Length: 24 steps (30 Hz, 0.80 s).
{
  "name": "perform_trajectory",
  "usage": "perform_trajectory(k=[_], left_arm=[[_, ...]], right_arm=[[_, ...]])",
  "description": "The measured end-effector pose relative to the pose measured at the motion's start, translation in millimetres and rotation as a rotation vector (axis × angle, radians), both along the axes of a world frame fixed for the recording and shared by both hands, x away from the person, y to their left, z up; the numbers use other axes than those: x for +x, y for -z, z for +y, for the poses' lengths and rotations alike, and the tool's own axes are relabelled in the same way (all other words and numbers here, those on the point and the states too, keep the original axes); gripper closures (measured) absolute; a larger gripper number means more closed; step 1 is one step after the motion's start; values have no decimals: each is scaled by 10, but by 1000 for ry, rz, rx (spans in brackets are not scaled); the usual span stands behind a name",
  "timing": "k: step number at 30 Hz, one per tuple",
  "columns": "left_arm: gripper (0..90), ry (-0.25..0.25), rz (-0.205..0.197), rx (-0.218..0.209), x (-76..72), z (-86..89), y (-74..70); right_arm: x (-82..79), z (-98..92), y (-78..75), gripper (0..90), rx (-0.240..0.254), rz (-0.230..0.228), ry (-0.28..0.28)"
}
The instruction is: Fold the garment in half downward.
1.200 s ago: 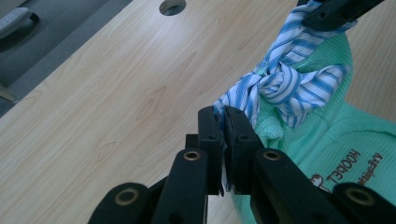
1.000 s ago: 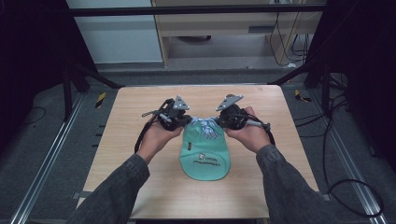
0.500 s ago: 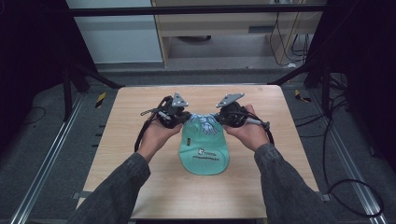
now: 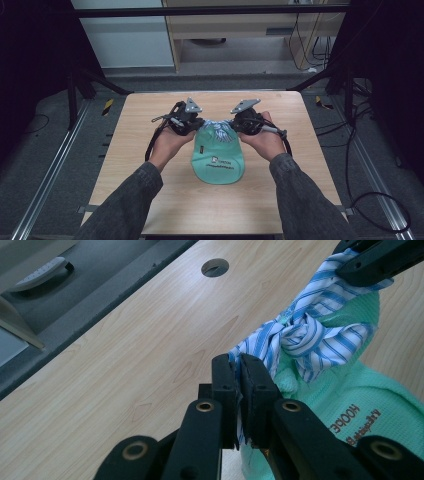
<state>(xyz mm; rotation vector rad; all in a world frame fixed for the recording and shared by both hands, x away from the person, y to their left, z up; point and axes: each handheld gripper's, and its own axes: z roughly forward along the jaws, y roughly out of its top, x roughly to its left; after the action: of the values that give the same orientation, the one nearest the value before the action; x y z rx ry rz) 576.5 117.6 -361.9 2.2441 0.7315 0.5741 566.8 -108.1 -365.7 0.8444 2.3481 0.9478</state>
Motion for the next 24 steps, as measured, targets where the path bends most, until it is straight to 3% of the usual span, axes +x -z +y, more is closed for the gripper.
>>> perform_trajectory(k=[6, 13, 18, 19, 24], left_arm=[[858, -15, -4, -23, 45, 20, -9], [857, 0, 5, -3, 28, 20, 62], [856, -11, 6, -19, 85, 26, 74], [857, -15, 11, -40, 124, 29, 76], [857, -11, 18, -45, 130, 35, 144]], right_arm=[[36, 13, 0, 832, 13, -6, 5], [30, 23, 55, 829, -8, 4, 0], [52, 23, 74, 828, -6, 2, 7], [83, 36, 90, 825, -19, -10, 17], [122, 41, 147, 825, -21, -9, 23]])
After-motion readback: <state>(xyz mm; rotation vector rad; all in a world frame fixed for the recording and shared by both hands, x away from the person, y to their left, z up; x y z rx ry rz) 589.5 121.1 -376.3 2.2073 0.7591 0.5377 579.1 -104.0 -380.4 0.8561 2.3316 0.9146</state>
